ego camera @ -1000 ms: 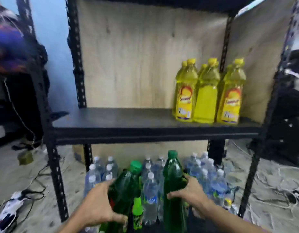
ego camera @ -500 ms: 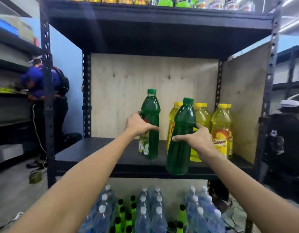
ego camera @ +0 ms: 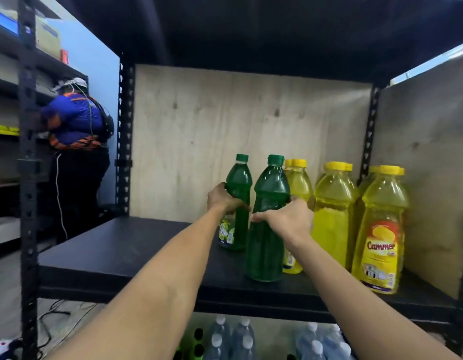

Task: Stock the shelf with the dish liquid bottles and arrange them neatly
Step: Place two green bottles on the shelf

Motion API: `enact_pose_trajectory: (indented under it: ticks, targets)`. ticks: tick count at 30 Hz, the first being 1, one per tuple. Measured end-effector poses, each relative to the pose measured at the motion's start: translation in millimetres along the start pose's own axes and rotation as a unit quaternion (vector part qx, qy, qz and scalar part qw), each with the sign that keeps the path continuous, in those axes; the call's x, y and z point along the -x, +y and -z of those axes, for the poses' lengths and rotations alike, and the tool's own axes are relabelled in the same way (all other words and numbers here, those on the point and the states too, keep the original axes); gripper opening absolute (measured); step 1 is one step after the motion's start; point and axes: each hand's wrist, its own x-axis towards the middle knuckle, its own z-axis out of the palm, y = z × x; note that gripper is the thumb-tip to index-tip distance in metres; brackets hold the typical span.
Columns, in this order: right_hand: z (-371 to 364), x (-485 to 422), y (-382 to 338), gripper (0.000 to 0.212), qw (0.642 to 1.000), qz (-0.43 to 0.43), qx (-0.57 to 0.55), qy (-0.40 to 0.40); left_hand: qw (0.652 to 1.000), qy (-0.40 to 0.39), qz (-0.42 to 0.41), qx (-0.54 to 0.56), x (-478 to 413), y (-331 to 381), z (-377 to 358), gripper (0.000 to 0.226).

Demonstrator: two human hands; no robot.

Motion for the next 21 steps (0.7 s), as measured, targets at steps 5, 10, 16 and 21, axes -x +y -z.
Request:
enact_pose_trajectory:
  ticks: [5,10,16,21]
  targets:
    - [-17,-2,1,0.081,0.999,0.042,0.023,0.022,1.0,-0.026,-0.008,0.009,-22,-11,-12,0.07]
    - [-23,1,5,0.093,0.997,0.047,0.041,0.035,0.995,-0.092,0.007,-0.027,-24,-14,-4,0.081]
    - [-2,77,29,0.081,0.994,0.062,0.063,0.067,0.995,-0.081,-0.013,-0.062,46,-29,61,0.065]
    - [-42,211,149,0.026,0.986,0.071,0.106,-0.106,0.944,0.177,-0.273,-0.046,193,-139,123,0.015]
